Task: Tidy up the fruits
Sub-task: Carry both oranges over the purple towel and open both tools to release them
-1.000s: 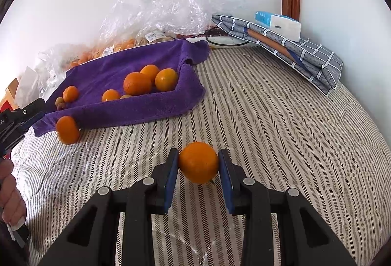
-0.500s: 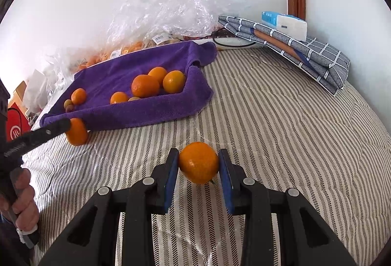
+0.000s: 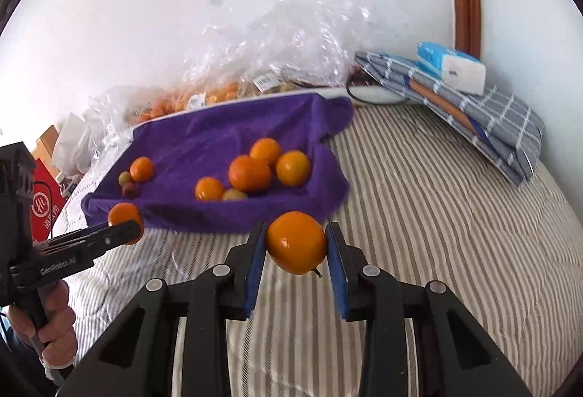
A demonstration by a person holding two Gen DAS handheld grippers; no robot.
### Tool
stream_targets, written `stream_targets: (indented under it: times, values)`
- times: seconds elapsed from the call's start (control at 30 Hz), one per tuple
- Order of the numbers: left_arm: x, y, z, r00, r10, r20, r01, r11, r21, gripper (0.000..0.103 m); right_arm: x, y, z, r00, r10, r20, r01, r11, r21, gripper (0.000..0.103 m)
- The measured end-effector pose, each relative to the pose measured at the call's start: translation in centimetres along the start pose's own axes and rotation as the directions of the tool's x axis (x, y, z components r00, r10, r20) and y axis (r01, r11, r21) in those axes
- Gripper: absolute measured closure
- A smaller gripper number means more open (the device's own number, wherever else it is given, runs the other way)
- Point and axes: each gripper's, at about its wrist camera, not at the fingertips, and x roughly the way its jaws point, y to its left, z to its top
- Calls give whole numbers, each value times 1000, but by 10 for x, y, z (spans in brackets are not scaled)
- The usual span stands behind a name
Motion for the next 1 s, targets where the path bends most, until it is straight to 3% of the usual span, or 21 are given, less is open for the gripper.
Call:
stream_targets:
  times: [0.17, 0.3, 0.6, 0.7, 0.87, 1.0]
  values:
    - [-4, 21, 38, 998, 29, 59, -26, 999, -43, 62, 24, 11, 23, 1000, 16, 9, -16, 999, -41, 70]
    - [21, 26, 60, 998, 58, 35, -56, 998, -34, 62, 52, 11, 32, 1000, 9, -11, -10, 999, -33, 70]
    - [57, 24, 50, 998, 49, -36, -50, 999, -19, 62, 70, 8, 26, 999, -6, -33, 5, 1000, -25, 70]
    - [57, 24, 47, 994, 90, -63, -91, 996, -8, 62, 67, 7, 25, 999, -5, -39, 4, 1000, -13, 65]
    - [23, 19, 38, 991, 133, -35, -133, 991, 9, 60, 36, 15, 24, 998, -64, -15, 64, 998, 18, 53]
    - [-32, 6, 27, 981, 195, 16, -196, 980, 43, 47, -13, 27, 18, 995, -99, -2, 99, 994, 34, 51]
